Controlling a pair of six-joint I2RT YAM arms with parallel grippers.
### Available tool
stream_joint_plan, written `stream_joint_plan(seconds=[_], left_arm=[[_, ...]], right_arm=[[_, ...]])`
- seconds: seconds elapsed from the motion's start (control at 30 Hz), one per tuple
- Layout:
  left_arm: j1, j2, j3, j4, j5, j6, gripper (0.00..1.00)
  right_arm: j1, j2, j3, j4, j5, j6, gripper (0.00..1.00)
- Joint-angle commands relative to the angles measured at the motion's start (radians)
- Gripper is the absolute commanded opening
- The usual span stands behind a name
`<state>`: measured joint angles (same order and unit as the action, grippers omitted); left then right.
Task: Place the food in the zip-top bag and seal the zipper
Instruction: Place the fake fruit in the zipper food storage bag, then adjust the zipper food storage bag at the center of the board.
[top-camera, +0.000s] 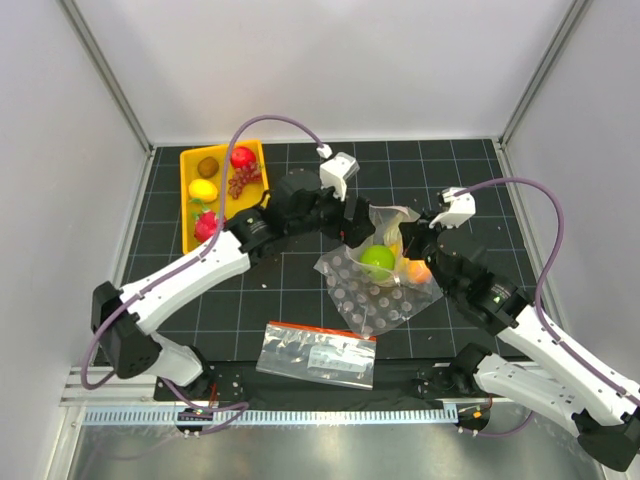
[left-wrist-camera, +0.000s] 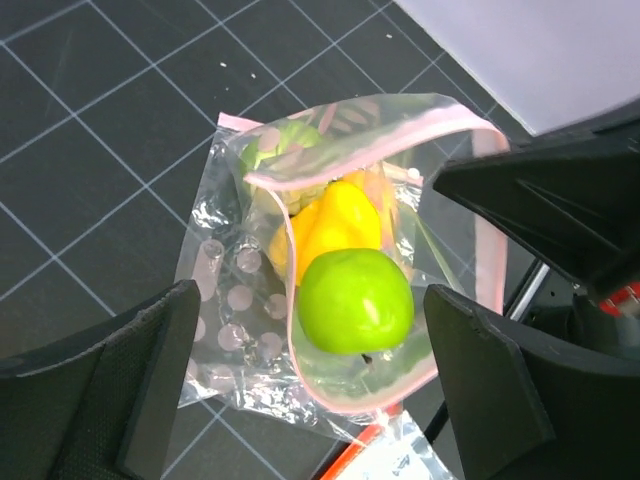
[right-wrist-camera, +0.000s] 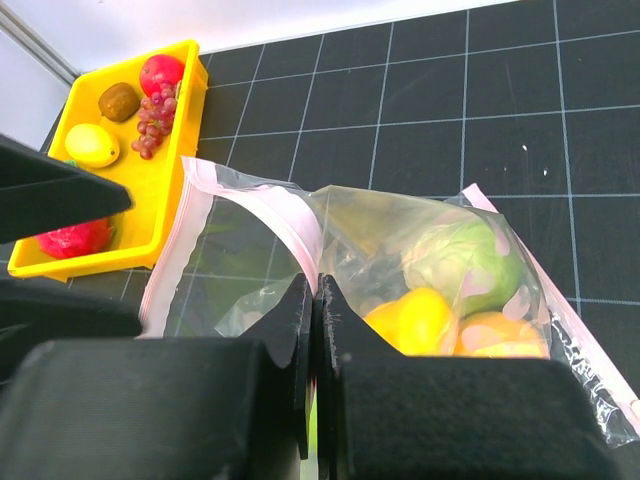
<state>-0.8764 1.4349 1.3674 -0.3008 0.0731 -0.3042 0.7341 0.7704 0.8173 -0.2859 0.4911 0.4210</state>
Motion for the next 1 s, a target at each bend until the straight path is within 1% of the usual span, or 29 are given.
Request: stream_joint_plan(seconds=[0.0, 0.07, 0.1, 0.17, 0.2, 0.27, 0.3, 0.33, 0.37, 0.4, 0.43, 0.47, 0.53, 0.57, 0.63, 0.73, 0.8, 0.9, 0.97], left_arm=[[0.001, 0.085, 0.062, -0.1, -0.006, 0.005, 0.92], [0.001, 0.105, 0.079, -0.118, 0.002, 0.0, 0.84], [-0.001, 0.114, 0.084, -0.124, 0.01, 0.0, 0.71], [0.001, 0.125, 0.094, -0.135, 0.025, 0.004, 0.55], [0.001, 0.124, 0.098, -0.138, 0.03, 0.004, 0.37], [0.001, 0.113, 0.108, -0.144, 0.03, 0.013, 0.15], [0.002, 0.104, 0.113, -0.156, 0.028, 0.017, 0.0], [0.008, 0.078, 0.12, -0.159, 0.021, 0.022, 0.0], [0.014, 0.064, 0.119, -0.159, 0.022, 0.02, 0.0], [0.02, 0.043, 0.113, -0.144, 0.022, 0.019, 0.0], [0.036, 0.013, 0.092, -0.132, 0.022, 0.017, 0.0], [0.045, 0.001, 0.082, -0.118, 0.031, 0.005, 0.0], [0.056, -0.013, 0.07, -0.101, 0.045, -0.003, 0.0], [0.06, -0.016, 0.071, -0.101, 0.051, -0.004, 0.0], [0.06, -0.016, 0.071, -0.101, 0.054, -0.007, 0.0], [0.062, -0.019, 0.071, -0.1, 0.063, -0.009, 0.0], [0.06, -0.024, 0.067, -0.094, 0.086, -0.012, 0.0], [0.066, -0.028, 0.07, -0.081, 0.111, -0.016, 0.0], [0.086, -0.043, 0.076, -0.083, 0.132, -0.027, 0.0]], right_arm=[[0.005, -0.016, 0.037, 0.022, 0.035, 0.005, 0.01], [0.007, -0.017, 0.037, 0.019, 0.037, 0.005, 0.01], [0.005, -0.017, 0.037, 0.019, 0.038, 0.007, 0.01], [0.005, -0.013, 0.037, 0.022, 0.032, 0.005, 0.01], [0.005, -0.01, 0.039, 0.021, 0.027, 0.005, 0.01], [0.005, 0.001, 0.048, 0.018, 0.018, -0.004, 0.01], [0.005, 0.024, 0.06, 0.004, 0.017, -0.005, 0.01], [0.005, 0.042, 0.083, -0.019, 0.015, -0.005, 0.01], [0.005, 0.067, 0.167, -0.121, 0.009, 0.001, 0.01], [0.005, 0.134, 0.218, -0.184, 0.013, 0.007, 0.01], [0.005, 0.167, 0.267, -0.297, 0.018, 0.012, 0.01], [0.004, 0.205, 0.36, -0.349, 0.03, 0.021, 0.01], [0.007, 0.28, 0.437, -0.448, 0.052, 0.024, 0.01], [0.008, 0.291, 0.483, -0.461, 0.087, 0.025, 0.01], [0.016, 0.311, 0.525, -0.501, 0.122, 0.028, 0.01], [0.027, 0.322, 0.637, -0.594, 0.226, 0.028, 0.01], [0.027, 0.319, 0.703, -0.621, 0.294, 0.025, 0.01], [0.028, 0.328, 0.744, -0.604, 0.265, 0.007, 0.01], [0.04, 0.352, 0.752, -0.575, 0.187, -0.002, 0.01]])
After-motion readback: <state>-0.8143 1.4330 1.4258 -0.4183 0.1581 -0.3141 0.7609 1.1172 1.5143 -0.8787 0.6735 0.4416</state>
